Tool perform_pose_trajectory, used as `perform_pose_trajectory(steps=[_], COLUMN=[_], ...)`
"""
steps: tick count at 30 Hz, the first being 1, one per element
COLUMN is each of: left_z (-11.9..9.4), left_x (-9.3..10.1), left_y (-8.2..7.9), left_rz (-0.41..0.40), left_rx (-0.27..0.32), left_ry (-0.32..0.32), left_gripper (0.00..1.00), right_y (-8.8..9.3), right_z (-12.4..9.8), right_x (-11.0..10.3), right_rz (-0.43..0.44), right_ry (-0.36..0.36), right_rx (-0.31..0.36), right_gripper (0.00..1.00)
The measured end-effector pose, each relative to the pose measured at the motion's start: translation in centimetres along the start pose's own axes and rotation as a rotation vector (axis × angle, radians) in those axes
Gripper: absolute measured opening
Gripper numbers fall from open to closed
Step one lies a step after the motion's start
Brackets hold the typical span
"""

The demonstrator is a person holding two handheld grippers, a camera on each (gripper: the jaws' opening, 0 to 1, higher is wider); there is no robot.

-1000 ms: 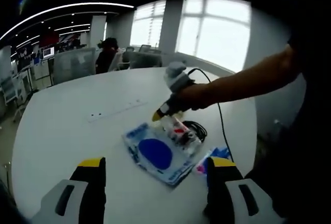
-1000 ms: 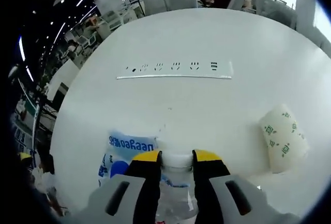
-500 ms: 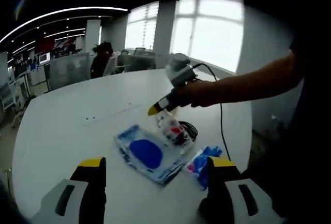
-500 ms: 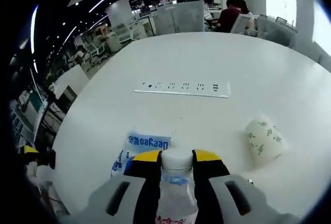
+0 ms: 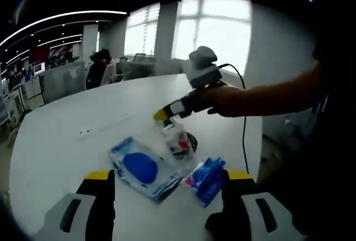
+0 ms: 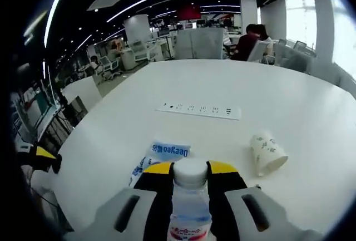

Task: Arrange the tabletop items into an orderly group along one side of the table until the central work area is clear of visible clutter.

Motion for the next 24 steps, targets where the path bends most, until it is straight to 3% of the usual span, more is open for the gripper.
perform_pose_trajectory(steps=[12,24], left_z=[2.8,7.7], left_x=[2.1,3.7], left_y=[-0.5,-1.5], left_rz=[0.096,0.227], left_rx=[0.006,0.03], left_ry=[0.072,0.149], left_gripper=[0.75,0.71], right_y=[1.5,3.4], right_z=[-4.7,-7.7], right_x=[0.1,0.5], right_rz=[-0.018,0.033], right_ry=[0.052,0.095], right_rx=[0.075,0.06], right_gripper=[0.18,0.18])
Point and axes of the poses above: the point that each gripper's makers call its tool centre point, and the gripper's own axes: z roughly forward along the fingers, x roughly to its right, y roughly out of its underside, the point moved 3 cm from there along -z, roughly backward along the fingers, and after that the axes turned 11 degrees about y, right-handed, at the moved point
